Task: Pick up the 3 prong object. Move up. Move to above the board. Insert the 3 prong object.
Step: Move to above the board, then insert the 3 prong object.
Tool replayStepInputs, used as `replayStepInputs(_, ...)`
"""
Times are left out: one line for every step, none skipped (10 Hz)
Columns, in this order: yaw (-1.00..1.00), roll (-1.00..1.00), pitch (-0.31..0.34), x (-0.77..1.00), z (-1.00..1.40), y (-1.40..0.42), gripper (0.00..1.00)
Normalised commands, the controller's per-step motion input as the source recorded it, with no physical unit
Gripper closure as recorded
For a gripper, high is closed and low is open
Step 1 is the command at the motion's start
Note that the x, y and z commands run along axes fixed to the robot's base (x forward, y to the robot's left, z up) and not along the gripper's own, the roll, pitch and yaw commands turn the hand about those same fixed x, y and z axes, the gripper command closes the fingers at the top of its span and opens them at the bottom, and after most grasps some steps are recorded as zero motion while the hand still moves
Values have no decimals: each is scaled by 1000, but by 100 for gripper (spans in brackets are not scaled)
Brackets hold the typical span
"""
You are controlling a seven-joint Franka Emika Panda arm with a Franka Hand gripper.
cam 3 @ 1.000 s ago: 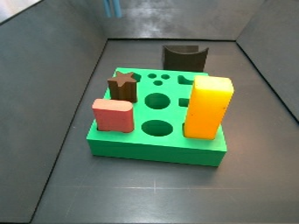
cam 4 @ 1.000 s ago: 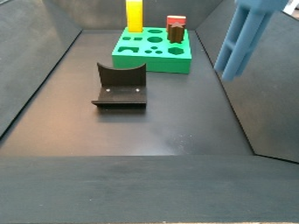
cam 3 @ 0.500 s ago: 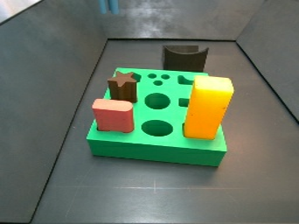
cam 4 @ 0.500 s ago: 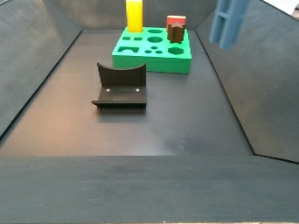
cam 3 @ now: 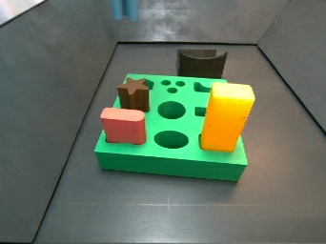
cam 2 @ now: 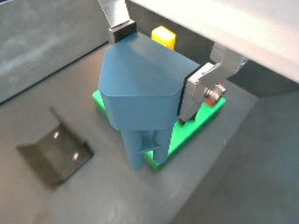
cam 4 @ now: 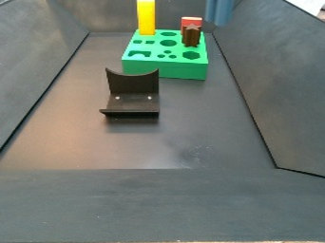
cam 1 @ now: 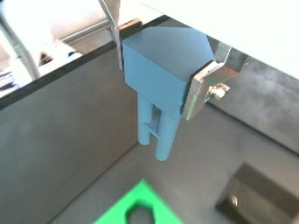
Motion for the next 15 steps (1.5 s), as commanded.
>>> replayStepInputs(28, -5, 114, 449, 200, -1000, 100)
replayStepInputs(20, 1, 129, 466, 204, -1000, 100)
replayStepInputs(15, 0, 127, 476, 204, -1000, 100)
replayStepInputs(7, 17, 128, 503, 211, -1000, 100)
replayStepInputs(7, 19, 127, 519, 212, -1000, 100)
replayStepInputs(9, 52, 136, 468, 181, -827, 100)
replayStepInputs(8, 70, 135, 319, 111, -496, 100)
replayStepInputs(6, 76, 122, 224, 75, -306, 100)
replayStepInputs(8, 72, 103, 153, 56, -189, 100)
replayStepInputs(0, 0, 0, 0, 0, -20, 100)
replayStepInputs(-137, 0, 11, 131, -29, 0, 100)
replayStepInputs(-657, -43, 0, 380, -63, 200, 100)
replayStepInputs(-866, -21, 0, 283, -94, 134, 100)
replayStepInputs(-914, -9, 0, 211, -134, 100, 100)
replayStepInputs(-934, -6, -1, 183, -131, 83, 100)
